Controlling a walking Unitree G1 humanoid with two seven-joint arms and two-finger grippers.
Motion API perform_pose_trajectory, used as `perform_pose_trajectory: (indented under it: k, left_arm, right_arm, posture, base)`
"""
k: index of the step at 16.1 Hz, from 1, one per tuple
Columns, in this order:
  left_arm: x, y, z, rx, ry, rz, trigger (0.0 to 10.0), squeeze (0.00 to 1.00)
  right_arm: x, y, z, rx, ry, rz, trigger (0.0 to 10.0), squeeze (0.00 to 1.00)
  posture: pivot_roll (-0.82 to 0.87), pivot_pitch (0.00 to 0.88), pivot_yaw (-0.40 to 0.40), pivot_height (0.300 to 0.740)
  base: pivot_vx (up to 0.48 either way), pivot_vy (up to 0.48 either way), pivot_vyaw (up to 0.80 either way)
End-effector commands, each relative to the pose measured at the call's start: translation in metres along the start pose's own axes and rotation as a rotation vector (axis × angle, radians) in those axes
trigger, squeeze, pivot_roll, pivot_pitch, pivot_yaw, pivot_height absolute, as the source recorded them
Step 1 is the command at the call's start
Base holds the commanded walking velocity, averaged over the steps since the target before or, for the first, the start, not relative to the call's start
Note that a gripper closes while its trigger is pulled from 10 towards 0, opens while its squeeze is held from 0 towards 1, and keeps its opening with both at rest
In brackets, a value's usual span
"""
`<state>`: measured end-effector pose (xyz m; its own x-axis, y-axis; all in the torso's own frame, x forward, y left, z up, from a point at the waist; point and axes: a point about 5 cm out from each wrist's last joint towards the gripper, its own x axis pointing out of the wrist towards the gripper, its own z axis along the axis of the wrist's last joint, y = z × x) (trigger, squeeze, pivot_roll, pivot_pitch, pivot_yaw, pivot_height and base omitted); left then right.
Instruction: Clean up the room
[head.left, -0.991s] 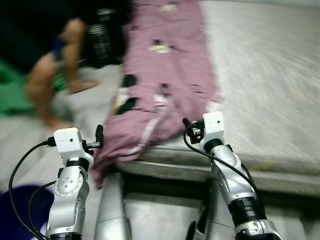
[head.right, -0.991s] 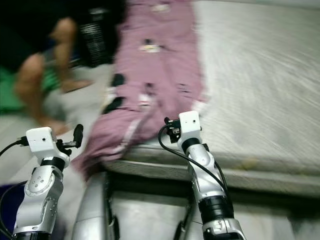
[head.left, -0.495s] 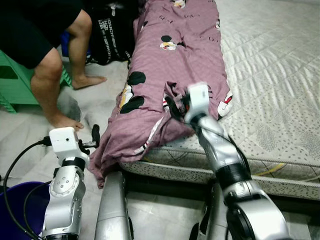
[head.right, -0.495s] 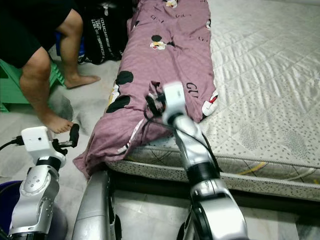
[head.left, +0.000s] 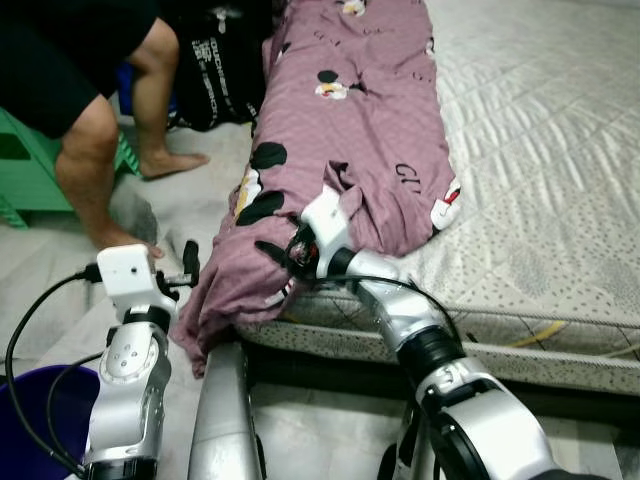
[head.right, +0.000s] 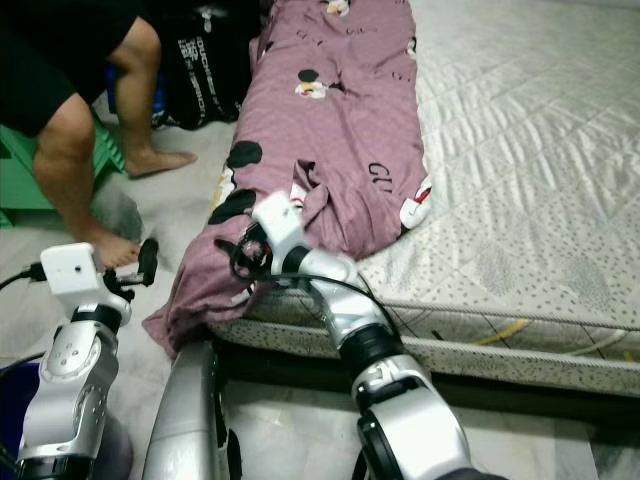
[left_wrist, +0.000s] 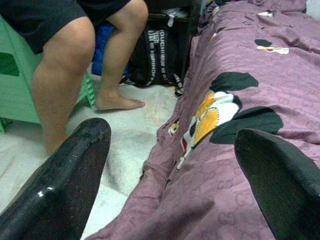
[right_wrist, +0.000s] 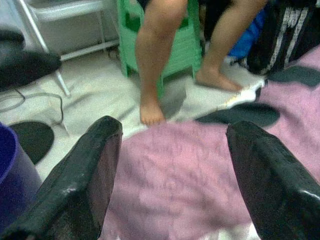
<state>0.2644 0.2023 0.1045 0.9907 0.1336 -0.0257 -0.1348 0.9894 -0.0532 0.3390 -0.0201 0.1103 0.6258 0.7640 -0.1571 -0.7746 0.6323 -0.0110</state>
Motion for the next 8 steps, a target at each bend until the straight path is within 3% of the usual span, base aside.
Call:
perform_pose_trajectory:
  k: [1, 4, 6, 7, 8]
  left_arm:
    - [-0.001, 0.001, 0.001, 0.019, 0.007, 0.004, 10.0, 0.0]
    - [-0.004, 0.003, 0.0, 0.02, 0.01, 0.013, 10.0, 0.0]
    - [-0.005, 0.005, 0.0, 0.021, 0.01, 0.025, 10.0, 0.0]
    - [-0.006, 0.006, 0.0, 0.021, 0.01, 0.029, 10.0, 0.0]
    - [-0.005, 0.006, 0.0, 0.022, 0.01, 0.029, 10.0, 0.0]
  right_arm:
    - [0.006, -0.005, 0.011, -0.031, -0.007, -0.033, 10.0, 0.0]
    - [0.011, -0.011, 0.015, -0.023, 0.018, -0.126, 10.0, 0.0]
    - [0.008, -0.024, 0.001, -0.036, 0.156, -0.283, 10.0, 0.0]
    - [0.0, -0.033, -0.011, 0.042, 0.227, -0.354, 10.0, 0.0]
    - [-0.003, -0.036, -0.015, 0.06, 0.247, -0.374, 10.0, 0.0]
  posture:
    - [0.14, 0.062, 0.015, 0.5]
    - [0.15, 0.069, 0.004, 0.5]
    - [0.15, 0.071, -0.001, 0.5]
    - [0.15, 0.071, -0.002, 0.5]
    - [0.15, 0.071, -0.002, 0.5]
  base:
    - [0.0, 0.0, 0.0]
    - [0.0, 0.0, 0.0]
    - [0.0, 0.0, 0.0]
    - [0.0, 0.0, 0.0]
    - [0.0, 0.0, 0.0]
